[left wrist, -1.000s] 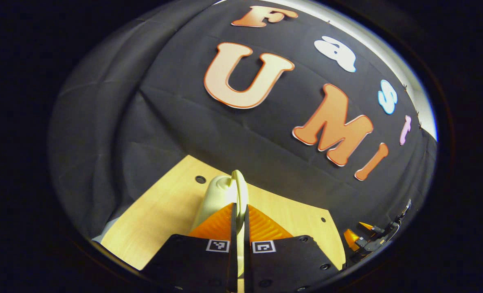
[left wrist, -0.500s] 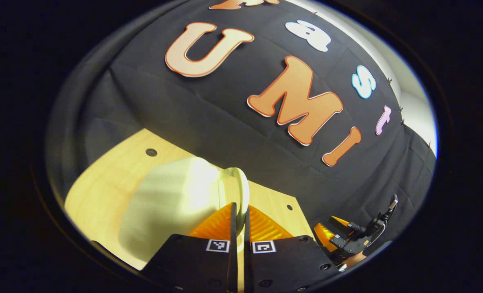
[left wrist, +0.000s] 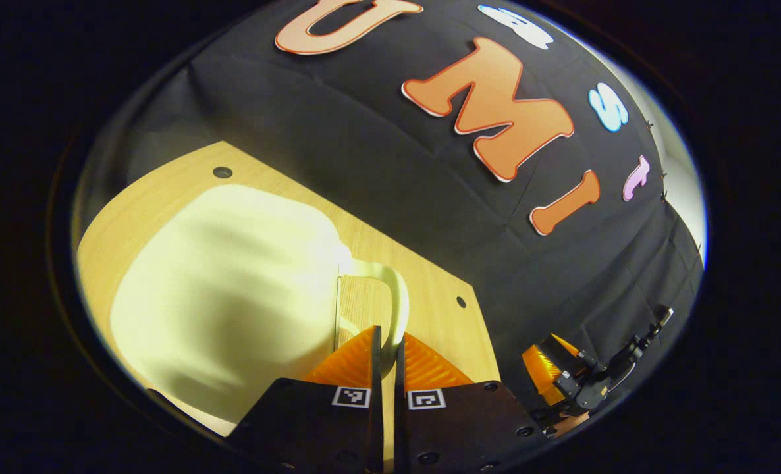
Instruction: First open the suitcase, pack the skin care products into it, and then close the suitcase.
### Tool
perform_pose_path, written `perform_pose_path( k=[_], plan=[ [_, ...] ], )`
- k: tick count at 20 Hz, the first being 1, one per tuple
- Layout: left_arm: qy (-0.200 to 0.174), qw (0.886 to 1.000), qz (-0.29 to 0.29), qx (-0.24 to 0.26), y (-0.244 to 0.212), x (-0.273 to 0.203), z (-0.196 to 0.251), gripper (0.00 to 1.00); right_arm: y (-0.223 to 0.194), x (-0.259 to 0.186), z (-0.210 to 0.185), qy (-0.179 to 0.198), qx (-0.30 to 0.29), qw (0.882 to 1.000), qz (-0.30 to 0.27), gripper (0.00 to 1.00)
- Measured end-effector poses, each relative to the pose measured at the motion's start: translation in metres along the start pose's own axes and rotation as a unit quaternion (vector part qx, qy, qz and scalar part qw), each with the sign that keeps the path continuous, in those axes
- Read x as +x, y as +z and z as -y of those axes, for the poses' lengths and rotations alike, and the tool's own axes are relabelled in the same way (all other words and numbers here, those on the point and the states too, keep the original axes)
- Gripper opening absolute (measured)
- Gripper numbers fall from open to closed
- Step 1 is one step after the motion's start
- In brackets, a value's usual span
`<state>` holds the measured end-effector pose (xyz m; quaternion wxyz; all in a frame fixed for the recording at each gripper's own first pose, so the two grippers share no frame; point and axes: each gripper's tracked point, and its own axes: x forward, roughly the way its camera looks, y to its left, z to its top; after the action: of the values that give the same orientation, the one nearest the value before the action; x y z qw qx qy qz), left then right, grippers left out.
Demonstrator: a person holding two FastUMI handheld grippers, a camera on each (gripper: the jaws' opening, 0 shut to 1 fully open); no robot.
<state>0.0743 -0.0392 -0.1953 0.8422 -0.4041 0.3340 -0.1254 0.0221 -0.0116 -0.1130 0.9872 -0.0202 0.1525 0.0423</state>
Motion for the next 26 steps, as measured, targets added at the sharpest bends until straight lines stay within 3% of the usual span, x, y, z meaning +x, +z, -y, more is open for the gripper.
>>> perform_pose_path(
  k=[4, 9, 11, 12, 13, 14, 16, 17, 18, 19, 23, 26],
  plan=[
    [0.029, 0.999, -0.029, -0.005, -0.027, 0.030, -0.003, 0.07, -0.006, -0.003, 0.005, 0.006, 0.004, 1.000, -0.002, 0.95],
    [0.097, 0.988, -0.085, 0.089, -0.072, 0.054, -0.012, 0.07, -0.008, -0.004, 0.007, 0.011, 0.006, 1.000, -0.002, 0.94],
    [0.086, 0.986, -0.095, 0.110, -0.081, 0.056, -0.002, 0.27, -0.008, -0.005, 0.007, 0.013, 0.008, 1.000, 0.000, 0.95],
    [0.062, 0.987, -0.101, 0.105, -0.086, 0.058, 0.012, 0.36, -0.007, -0.005, 0.007, 0.013, 0.007, 1.000, 0.002, 0.95],
    [0.040, 0.988, -0.108, 0.099, -0.093, 0.060, 0.026, 0.31, -0.004, -0.004, 0.007, 0.014, 0.008, 1.000, 0.005, 0.95],
    [0.034, 0.988, -0.105, 0.107, -0.092, 0.056, 0.036, 0.46, -0.002, -0.006, 0.007, 0.015, 0.009, 1.000, 0.009, 0.95],
    [0.033, 0.986, -0.070, 0.150, -0.075, 0.052, 0.054, 0.76, 0.009, -0.008, 0.006, 0.015, 0.013, 1.000, 0.022, 0.94],
    [0.035, 0.983, -0.051, 0.173, -0.064, 0.050, 0.063, 0.76, 0.016, -0.008, 0.007, 0.014, 0.015, 0.999, 0.031, 0.95],
    [0.037, 0.979, -0.031, 0.197, -0.059, 0.044, 0.064, 0.88, 0.023, -0.010, 0.008, 0.013, 0.016, 0.999, 0.042, 0.95],
    [0.043, 0.975, -0.007, 0.219, -0.047, 0.040, 0.072, 0.93, 0.031, -0.011, 0.009, 0.010, 0.016, 0.999, 0.051, 0.94],
    [0.062, 0.955, 0.087, 0.276, -0.002, 0.021, 0.102, 0.90, 0.060, -0.016, 0.006, 0.010, 0.022, 0.996, 0.090, 0.94],
    [0.086, 0.948, 0.140, 0.271, 0.021, 0.008, 0.108, 0.90, 0.064, -0.017, -0.001, 0.020, 0.029, 0.995, 0.092, 0.94]
  ],
)
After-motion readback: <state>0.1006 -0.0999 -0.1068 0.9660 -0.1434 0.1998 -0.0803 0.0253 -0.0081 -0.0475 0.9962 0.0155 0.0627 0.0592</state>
